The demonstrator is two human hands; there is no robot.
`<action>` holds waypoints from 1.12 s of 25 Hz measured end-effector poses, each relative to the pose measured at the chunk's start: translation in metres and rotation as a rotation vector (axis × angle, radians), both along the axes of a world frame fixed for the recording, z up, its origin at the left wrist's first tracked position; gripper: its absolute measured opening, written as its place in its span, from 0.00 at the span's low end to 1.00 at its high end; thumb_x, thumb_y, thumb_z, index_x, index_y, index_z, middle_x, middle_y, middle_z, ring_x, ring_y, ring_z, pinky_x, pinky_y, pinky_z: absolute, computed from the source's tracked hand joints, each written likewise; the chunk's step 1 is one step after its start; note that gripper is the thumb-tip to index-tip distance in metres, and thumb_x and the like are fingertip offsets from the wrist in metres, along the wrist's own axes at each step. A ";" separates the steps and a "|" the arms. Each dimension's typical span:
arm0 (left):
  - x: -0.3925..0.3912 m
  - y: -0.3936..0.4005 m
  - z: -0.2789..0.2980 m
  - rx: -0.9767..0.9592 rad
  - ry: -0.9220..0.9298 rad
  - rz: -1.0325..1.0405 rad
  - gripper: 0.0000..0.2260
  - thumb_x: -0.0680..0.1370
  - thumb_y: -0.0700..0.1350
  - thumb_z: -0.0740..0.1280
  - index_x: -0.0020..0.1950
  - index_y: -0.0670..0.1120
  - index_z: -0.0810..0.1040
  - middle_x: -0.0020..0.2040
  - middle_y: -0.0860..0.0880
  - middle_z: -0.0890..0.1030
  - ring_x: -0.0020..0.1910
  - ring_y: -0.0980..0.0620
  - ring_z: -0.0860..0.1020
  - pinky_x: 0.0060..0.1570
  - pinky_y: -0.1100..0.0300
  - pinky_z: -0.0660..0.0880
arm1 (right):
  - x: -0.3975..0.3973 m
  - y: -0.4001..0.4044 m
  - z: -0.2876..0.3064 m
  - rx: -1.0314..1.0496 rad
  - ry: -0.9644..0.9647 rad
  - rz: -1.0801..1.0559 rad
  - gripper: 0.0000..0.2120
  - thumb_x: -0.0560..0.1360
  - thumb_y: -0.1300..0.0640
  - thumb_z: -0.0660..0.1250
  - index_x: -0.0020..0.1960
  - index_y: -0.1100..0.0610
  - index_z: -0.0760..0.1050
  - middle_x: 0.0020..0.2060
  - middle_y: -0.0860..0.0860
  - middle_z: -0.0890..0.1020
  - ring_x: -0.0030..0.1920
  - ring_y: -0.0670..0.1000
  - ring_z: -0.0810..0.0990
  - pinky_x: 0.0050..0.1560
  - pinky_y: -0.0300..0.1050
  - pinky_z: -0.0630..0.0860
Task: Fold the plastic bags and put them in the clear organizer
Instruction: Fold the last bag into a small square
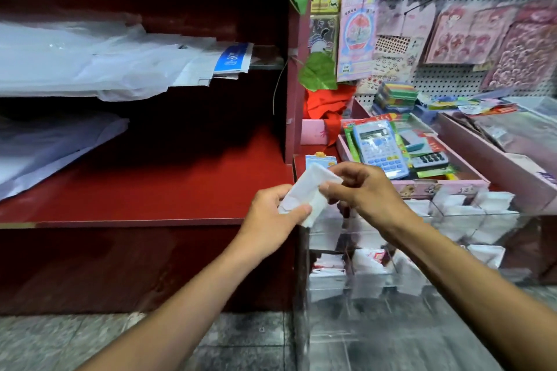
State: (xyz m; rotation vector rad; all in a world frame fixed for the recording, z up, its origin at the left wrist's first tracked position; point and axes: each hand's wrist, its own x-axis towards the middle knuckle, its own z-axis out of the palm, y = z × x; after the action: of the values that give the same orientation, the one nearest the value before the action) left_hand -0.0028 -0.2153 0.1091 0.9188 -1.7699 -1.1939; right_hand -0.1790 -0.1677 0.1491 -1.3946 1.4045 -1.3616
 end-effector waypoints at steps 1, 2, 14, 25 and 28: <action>-0.015 0.010 0.004 0.095 0.107 -0.008 0.05 0.72 0.41 0.72 0.47 0.45 0.83 0.44 0.44 0.85 0.40 0.54 0.77 0.42 0.58 0.73 | -0.004 0.009 0.002 0.027 -0.121 -0.020 0.05 0.73 0.66 0.72 0.47 0.59 0.79 0.31 0.49 0.81 0.30 0.45 0.77 0.32 0.38 0.71; -0.029 0.019 0.008 0.186 0.205 -0.002 0.06 0.74 0.37 0.72 0.49 0.45 0.83 0.47 0.44 0.86 0.42 0.53 0.79 0.45 0.57 0.75 | -0.007 0.015 0.000 0.066 -0.202 -0.011 0.05 0.74 0.65 0.71 0.49 0.59 0.79 0.32 0.49 0.82 0.31 0.45 0.78 0.31 0.37 0.72; -0.098 0.021 0.013 0.244 0.117 -0.071 0.06 0.73 0.36 0.74 0.48 0.44 0.84 0.46 0.42 0.85 0.40 0.52 0.81 0.41 0.60 0.77 | -0.074 0.045 -0.018 0.313 0.314 0.119 0.04 0.75 0.64 0.70 0.42 0.64 0.77 0.34 0.53 0.78 0.34 0.49 0.75 0.36 0.44 0.71; -0.118 0.032 0.008 0.404 0.223 -0.090 0.05 0.75 0.36 0.72 0.46 0.45 0.82 0.39 0.51 0.85 0.31 0.57 0.77 0.32 0.66 0.75 | -0.132 0.066 0.007 0.434 0.022 -0.002 0.04 0.73 0.64 0.72 0.45 0.56 0.81 0.22 0.47 0.74 0.21 0.45 0.64 0.23 0.35 0.58; -0.129 0.046 0.003 0.447 0.193 -0.150 0.07 0.77 0.34 0.70 0.48 0.45 0.82 0.44 0.48 0.85 0.36 0.55 0.81 0.35 0.64 0.79 | -0.161 0.075 0.004 0.480 0.018 -0.082 0.09 0.73 0.64 0.72 0.37 0.54 0.81 0.26 0.52 0.76 0.21 0.47 0.68 0.22 0.36 0.60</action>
State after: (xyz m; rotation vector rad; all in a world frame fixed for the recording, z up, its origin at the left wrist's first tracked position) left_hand -0.1321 -0.1691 0.1123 0.8913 -1.4629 -1.7593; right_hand -0.3405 -0.0923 0.1531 -1.0428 1.6789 -0.9710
